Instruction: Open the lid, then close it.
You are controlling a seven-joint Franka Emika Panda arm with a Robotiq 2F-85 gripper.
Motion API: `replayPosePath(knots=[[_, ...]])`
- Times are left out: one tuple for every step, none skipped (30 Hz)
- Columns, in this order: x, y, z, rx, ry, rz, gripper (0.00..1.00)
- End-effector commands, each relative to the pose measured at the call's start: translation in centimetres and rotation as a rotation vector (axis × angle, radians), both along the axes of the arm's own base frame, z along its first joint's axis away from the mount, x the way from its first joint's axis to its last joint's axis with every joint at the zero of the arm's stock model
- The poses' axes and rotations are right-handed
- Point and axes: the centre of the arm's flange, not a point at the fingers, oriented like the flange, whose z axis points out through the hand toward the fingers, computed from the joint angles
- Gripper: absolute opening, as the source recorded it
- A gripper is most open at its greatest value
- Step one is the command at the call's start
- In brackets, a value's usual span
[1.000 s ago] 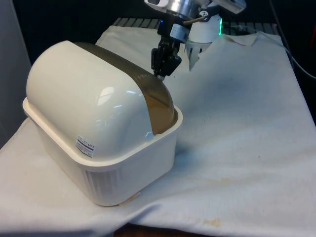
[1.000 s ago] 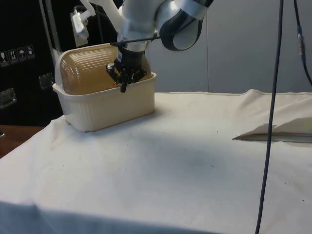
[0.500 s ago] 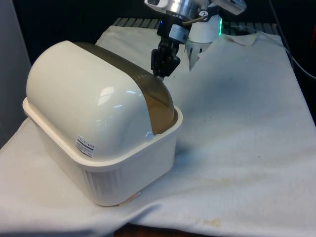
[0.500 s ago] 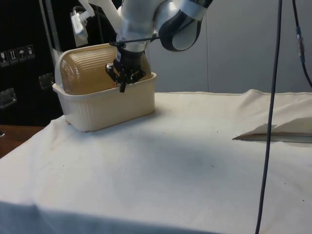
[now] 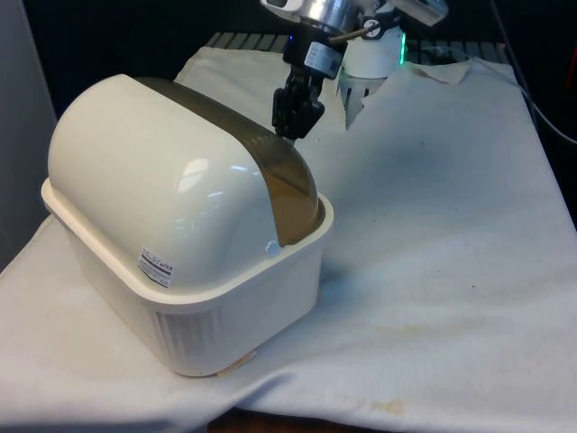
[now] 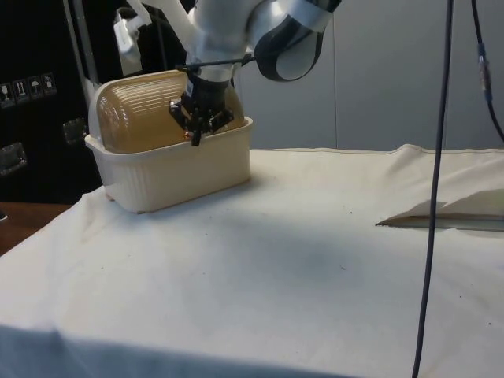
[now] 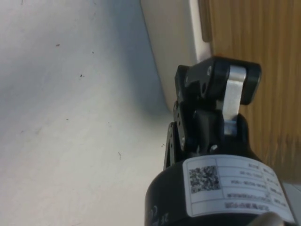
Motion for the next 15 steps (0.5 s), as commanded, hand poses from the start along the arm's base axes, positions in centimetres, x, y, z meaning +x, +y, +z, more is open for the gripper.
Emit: replayPosePath(knots=[[0.7, -0.6, 0.9, -0.020, -0.030, -0.011, 0.00], [0.7, -0.6, 0.9, -0.021, -0.031, -0.013, 0.00], [0.8, -0.6, 1.0, -0.023, -0.032, -0.014, 0.00], [0.8, -0.7, 1.0, -0.025, -0.031, -0.017, 0.00], [0.1, -0.1, 0.1, -0.004, 0.000, -0.008, 0.00], [0.8, -0.8, 1.0, -0.027, -0.031, -0.018, 0.00], [0.8, -0.8, 1.0, -0.029, -0.031, -0.020, 0.00], [0.8, -0.8, 1.0, -0.030, -0.031, -0.021, 0.00], [0.8, -0.9, 1.0, -0.032, -0.030, -0.022, 0.00], [0.9, -1.0, 1.0, -0.036, -0.030, -0.023, 0.00], [0.9, -1.0, 1.1, -0.037, -0.031, -0.024, 0.00], [0.9, -1.0, 1.1, -0.039, -0.031, -0.025, 0.00], [0.1, -0.4, 0.2, -0.012, 0.001, -0.013, 0.00], [1.0, -1.1, 1.1, -0.042, -0.031, -0.026, 0.00], [1.0, -1.1, 1.1, -0.044, -0.030, -0.027, 0.00]])
